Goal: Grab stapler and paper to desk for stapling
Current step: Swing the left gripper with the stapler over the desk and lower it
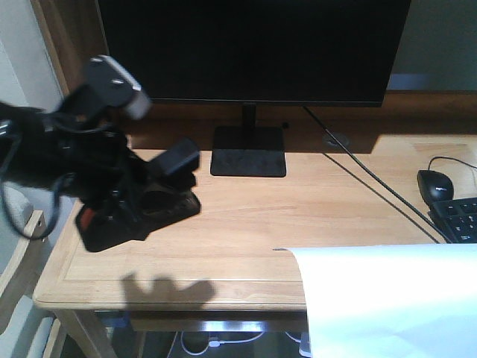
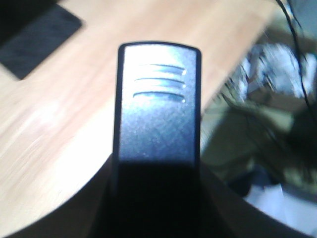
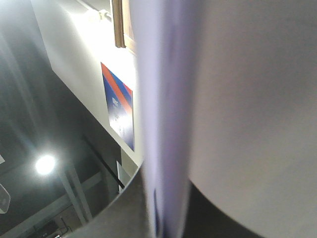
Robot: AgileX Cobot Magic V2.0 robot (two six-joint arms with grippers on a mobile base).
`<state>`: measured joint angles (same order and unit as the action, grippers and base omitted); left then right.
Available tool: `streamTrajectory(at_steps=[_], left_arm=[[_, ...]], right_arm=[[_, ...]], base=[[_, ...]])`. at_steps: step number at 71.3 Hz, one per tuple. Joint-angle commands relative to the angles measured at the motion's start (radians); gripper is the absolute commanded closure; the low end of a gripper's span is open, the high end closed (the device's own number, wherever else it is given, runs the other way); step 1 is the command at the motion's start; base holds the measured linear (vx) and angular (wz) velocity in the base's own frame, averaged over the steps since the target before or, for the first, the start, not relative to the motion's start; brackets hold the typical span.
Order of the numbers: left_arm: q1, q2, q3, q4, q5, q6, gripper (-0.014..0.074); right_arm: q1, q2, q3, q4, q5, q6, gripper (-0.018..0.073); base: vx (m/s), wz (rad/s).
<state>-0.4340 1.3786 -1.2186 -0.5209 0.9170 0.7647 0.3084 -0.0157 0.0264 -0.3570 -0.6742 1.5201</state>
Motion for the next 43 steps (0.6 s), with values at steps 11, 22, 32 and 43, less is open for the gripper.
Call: streamTrajectory(at_steps=[11,22,32,43], left_arm=[[0.010,0.190,-0.219,-0.101,0.042,0.250,0.0603],[0.051,0.320,-0.315,-0.103,0.041,0.259,0.0603],[0.097,0.430,-0.375,-0.137,0.045,0.322,0.0603],[0.146,0.537,-0.421,-0.242,0.072,0.479,0.0603]], right_arm=[[0.003,0.015,0.004,0.003,-0.045,-0.008,0.0562],[0.003,0.015,0.004,0.003,-0.045,-0.008,0.0562],[0.003,0.015,0.004,0.003,-0.045,-0.008,0.0562],[0.003,0.015,0.004,0.003,-0.045,-0.008,0.0562]], base=[[0.00,0.00],[0.00,0.00],[0.00,0.00],[0.00,0.00]])
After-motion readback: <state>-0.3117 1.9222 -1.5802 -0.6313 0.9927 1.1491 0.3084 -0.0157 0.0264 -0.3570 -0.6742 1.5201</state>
